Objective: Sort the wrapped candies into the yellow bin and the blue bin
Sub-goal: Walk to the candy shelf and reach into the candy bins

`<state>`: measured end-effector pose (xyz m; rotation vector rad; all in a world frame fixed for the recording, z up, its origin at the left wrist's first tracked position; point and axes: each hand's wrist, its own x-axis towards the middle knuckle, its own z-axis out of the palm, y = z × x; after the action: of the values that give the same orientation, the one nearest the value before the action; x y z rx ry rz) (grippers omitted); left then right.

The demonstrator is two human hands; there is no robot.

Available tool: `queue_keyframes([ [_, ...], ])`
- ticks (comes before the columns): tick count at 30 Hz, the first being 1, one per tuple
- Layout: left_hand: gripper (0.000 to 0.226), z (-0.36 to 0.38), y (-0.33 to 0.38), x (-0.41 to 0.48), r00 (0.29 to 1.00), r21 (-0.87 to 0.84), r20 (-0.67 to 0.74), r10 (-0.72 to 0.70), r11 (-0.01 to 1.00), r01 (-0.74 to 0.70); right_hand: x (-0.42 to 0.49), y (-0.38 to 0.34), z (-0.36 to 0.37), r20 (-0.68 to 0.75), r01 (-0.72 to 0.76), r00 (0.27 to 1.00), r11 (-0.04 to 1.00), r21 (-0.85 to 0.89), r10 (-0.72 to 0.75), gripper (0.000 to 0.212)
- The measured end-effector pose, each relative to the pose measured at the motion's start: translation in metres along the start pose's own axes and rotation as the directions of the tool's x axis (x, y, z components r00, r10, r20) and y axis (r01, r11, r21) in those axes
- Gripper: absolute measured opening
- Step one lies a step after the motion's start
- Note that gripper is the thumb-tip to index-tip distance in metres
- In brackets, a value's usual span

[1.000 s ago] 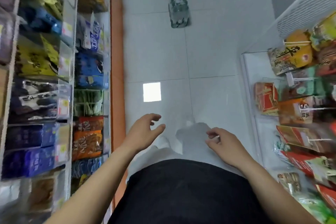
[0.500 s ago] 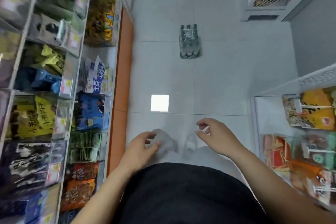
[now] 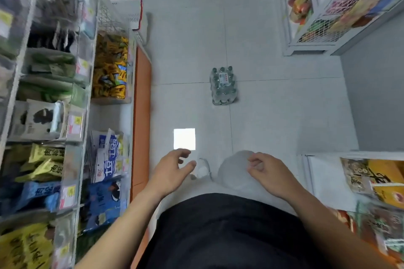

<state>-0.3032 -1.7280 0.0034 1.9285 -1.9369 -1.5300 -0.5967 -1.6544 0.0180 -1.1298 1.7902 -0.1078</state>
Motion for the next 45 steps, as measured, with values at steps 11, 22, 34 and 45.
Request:
queue_keyframes([
  [11,0.04,-0.075,0.104,0.193,1.0,-0.007,0.01,-0.012,1.0,0.012,0.18,-0.072,-0.13,0.04,0.001,0.999,1.0,-0.028,0.0,0.038],
  [22,0.008,-0.176,0.079,0.261,0.928,-0.315,-0.24,-0.285,0.927,0.204,0.369,-0.286,-0.18,0.299,0.331,0.918,0.919,-0.215,-0.261,0.032],
  [34,0.027,-0.344,0.049,0.389,0.893,-0.392,-0.313,-0.323,0.901,0.188,0.506,-0.484,-0.179,0.396,0.448,0.871,0.802,-0.394,-0.292,0.033],
  [45,0.038,-0.376,0.032,0.441,0.649,-0.593,-0.403,-0.645,0.724,0.352,0.628,-0.626,-0.11,0.74,0.803,0.552,0.483,-0.349,-0.383,0.032],
])
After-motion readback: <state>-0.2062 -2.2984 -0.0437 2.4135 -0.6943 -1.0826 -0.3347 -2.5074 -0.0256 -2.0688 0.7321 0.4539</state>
